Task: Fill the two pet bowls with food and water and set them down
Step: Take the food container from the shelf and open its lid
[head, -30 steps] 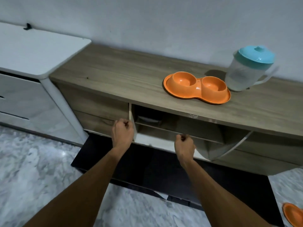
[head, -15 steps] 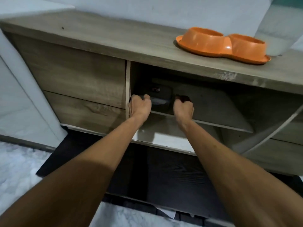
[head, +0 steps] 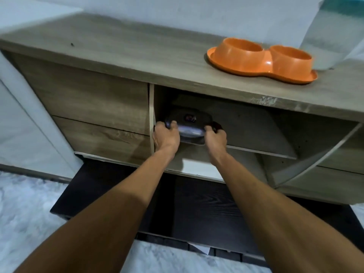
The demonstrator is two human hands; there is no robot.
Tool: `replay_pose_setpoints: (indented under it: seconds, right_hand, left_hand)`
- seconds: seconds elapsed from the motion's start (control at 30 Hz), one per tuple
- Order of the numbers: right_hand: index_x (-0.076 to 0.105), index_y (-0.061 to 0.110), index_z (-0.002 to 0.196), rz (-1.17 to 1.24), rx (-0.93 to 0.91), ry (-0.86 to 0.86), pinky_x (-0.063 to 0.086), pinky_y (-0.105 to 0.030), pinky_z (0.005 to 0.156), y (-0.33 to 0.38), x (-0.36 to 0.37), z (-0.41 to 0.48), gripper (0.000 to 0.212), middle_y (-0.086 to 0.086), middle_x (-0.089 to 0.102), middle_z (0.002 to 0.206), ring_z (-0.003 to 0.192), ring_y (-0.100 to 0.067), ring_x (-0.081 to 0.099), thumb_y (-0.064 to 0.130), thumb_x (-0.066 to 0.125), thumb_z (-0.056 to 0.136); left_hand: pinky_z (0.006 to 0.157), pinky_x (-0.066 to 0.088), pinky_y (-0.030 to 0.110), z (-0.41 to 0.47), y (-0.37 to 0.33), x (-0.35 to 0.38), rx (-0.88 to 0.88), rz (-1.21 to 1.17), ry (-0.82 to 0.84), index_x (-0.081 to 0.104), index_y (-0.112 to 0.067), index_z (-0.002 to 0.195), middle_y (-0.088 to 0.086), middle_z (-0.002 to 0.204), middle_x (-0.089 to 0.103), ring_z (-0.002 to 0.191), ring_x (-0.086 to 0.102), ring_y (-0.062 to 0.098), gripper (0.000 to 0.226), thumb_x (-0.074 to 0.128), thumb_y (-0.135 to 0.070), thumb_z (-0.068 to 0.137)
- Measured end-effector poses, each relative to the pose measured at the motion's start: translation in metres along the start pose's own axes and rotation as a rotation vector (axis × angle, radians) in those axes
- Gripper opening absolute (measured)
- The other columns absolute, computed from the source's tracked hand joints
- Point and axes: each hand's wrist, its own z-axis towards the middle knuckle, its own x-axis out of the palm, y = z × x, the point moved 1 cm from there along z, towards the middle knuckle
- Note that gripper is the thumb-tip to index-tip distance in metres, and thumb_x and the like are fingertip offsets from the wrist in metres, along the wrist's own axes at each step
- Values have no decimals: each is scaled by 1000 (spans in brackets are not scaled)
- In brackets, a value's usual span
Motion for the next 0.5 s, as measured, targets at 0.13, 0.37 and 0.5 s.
replay_pose_setpoints:
  seconds: [0.13,0.37,0.5]
  right_hand:
    - [65,16,112,-1,14,-17,48,-37,96,18,-15,-45,23,-9,69,112,104,-27,62,28,59,92]
    - [61,19,128,3,158,55,48,-41,101,64,-57,-146,36,-8,66,119,110,-26,60,25,58,93]
    - [59,19,130,67,157,114,50,-41,100,111,-80,-185,34,-3,64,115,108,-22,61,20,57,96]
  left_hand:
    - [79,45,33,-34,-16,-27,-91,47,-17,58,-9,86,19,97,67,93,61,33,21,61,-29,92]
    - [67,36,27,-126,-69,-93,-222,100,-59,62,-1,87,15,85,65,78,57,27,25,62,-25,91]
    - [52,35,21,-162,-116,-119,-230,129,-89,54,-5,80,4,72,54,63,49,17,23,61,-23,92]
